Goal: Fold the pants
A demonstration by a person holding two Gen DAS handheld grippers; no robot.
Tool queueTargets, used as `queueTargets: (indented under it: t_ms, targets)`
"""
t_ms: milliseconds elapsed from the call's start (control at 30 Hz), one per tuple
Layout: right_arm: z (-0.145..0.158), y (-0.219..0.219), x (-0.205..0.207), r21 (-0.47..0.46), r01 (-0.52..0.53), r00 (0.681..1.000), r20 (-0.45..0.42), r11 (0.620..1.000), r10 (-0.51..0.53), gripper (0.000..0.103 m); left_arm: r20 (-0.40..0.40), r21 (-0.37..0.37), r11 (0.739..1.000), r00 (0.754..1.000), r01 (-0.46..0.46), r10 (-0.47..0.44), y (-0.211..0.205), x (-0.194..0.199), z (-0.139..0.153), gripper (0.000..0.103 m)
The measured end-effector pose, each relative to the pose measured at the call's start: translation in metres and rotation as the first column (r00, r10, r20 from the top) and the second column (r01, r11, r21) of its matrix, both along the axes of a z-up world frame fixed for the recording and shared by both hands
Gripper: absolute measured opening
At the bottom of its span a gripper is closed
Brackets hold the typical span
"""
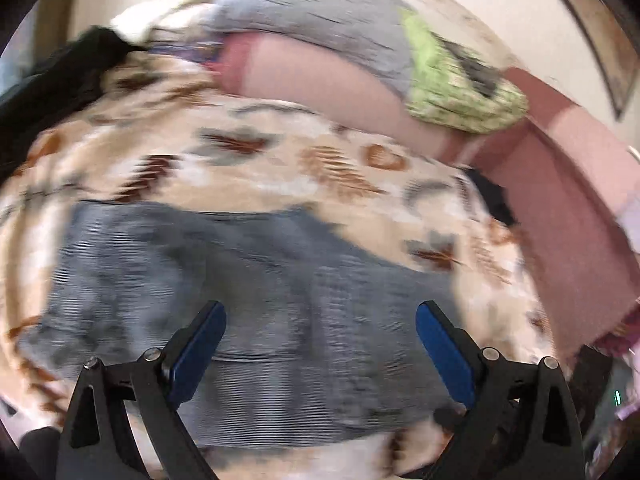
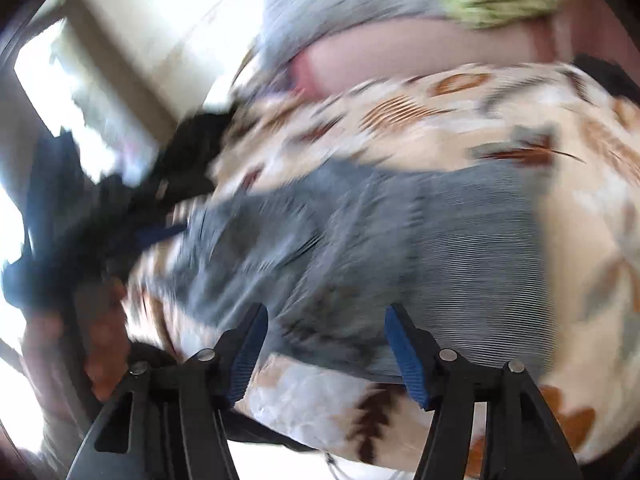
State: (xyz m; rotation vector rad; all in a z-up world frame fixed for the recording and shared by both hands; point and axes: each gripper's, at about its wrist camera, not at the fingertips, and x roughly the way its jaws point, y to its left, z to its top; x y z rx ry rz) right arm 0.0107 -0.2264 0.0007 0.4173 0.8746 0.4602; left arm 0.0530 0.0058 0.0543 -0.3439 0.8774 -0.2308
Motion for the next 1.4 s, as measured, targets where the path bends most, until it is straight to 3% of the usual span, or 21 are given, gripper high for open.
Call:
queueTargets:
  t_ms: [67, 167, 267, 367, 433, 567, 733, 833, 900, 933, 967, 1000, 1133, 1267, 1333, 1400]
  targets:
    - [-0.012, -0.034, 0.003, 0.096, 0.089, 0.995, -0.060, 0.991, -0.083, 0.067, -0.013, -0.043, 0.997, 0.998, 0.066, -0.066, -0.022, 0.005, -0.002, 0.096]
    - [-0.063, -0.067, 0.016, 0.254, 0.161, 0.958, -0.271, 0.954, -0.089, 0.068, -0.121, -0.157, 0.977, 0.979, 0.142, -0.162, -0.048, 0.017, -0.025, 0.096]
    - [-0.078, -0.085, 0.009, 0.396, 0.176, 0.963, -0.260, 0.901, -0.073, 0.068, -0.214, -0.230, 0.967, 0.963, 0.111, -0.162, -0.046, 0.017, -0.047, 0.096]
    - [-0.082, -0.086, 0.009, 0.430, 0.176, 0.963, -0.262, 0.885, -0.064, 0.068, -0.273, -0.310, 0.950, 0.953, 0.039, -0.128, -0.031, 0.011, -0.056, 0.096]
    - [-0.085, -0.087, 0.007, 0.441, 0.169, 0.966, -0.253, 0.882, -0.059, 0.068, -0.297, -0.390, 0.921, 0.944, 0.016, -0.142, -0.026, 0.005, -0.057, 0.096]
    - [-0.091, -0.097, 0.007, 0.466, 0.170, 0.966, -0.251, 0.868, -0.055, 0.068, -0.306, -0.428, 0.904, 0.938, 0.017, -0.163, -0.039, -0.005, -0.052, 0.096]
    - [-0.094, -0.099, 0.012, 0.490, 0.174, 0.965, -0.257, 0.854, -0.050, 0.068, -0.347, -0.370, 0.928, 0.933, -0.044, -0.095, -0.049, -0.002, -0.068, 0.096]
    - [-0.094, -0.100, 0.013, 0.490, 0.171, 0.966, -0.256, 0.855, -0.046, 0.068, -0.372, -0.364, 0.927, 0.927, -0.096, -0.050, -0.048, -0.001, -0.080, 0.095]
    - [-0.094, -0.100, 0.013, 0.485, 0.168, 0.966, -0.253, 0.858, -0.046, 0.068, -0.364, -0.337, 0.935, 0.931, -0.115, -0.016, -0.050, -0.001, -0.078, 0.087]
    - [-0.094, -0.100, 0.012, 0.484, 0.168, 0.966, -0.253, 0.859, -0.046, 0.068, -0.357, -0.312, 0.943, 0.934, -0.110, -0.009, -0.052, 0.001, -0.076, 0.062]
    - [-0.094, -0.100, 0.012, 0.485, 0.168, 0.966, -0.253, 0.858, -0.046, 0.068, -0.359, -0.292, 0.952, 0.933, -0.097, -0.015, -0.053, 0.003, -0.077, 0.024]
    - [-0.093, -0.100, 0.012, 0.486, 0.168, 0.966, -0.254, 0.858, -0.046, 0.068, -0.371, -0.243, 0.966, 0.928, -0.087, -0.009, -0.057, 0.006, -0.077, 0.008]
    - [-0.091, -0.097, 0.013, 0.485, 0.166, 0.967, -0.251, 0.859, -0.045, 0.068, -0.382, -0.210, 0.970, 0.924, -0.119, 0.031, -0.053, 0.001, -0.082, 0.010]
    - [-0.087, -0.094, 0.011, 0.466, 0.148, 0.969, -0.244, 0.872, -0.034, 0.068, -0.262, -0.154, 0.984, 0.964, -0.094, 0.051, -0.055, -0.027, -0.057, 0.010]
    - [-0.082, -0.090, 0.011, 0.433, 0.138, 0.968, -0.248, 0.891, -0.030, 0.068, -0.228, -0.079, 0.993, 0.971, -0.088, 0.067, -0.062, -0.039, -0.058, 0.010]
    - [-0.072, -0.089, 0.010, 0.382, 0.138, 0.966, -0.254, 0.914, -0.040, 0.068, -0.312, -0.069, 0.992, 0.947, -0.109, 0.082, -0.061, -0.030, -0.089, 0.010]
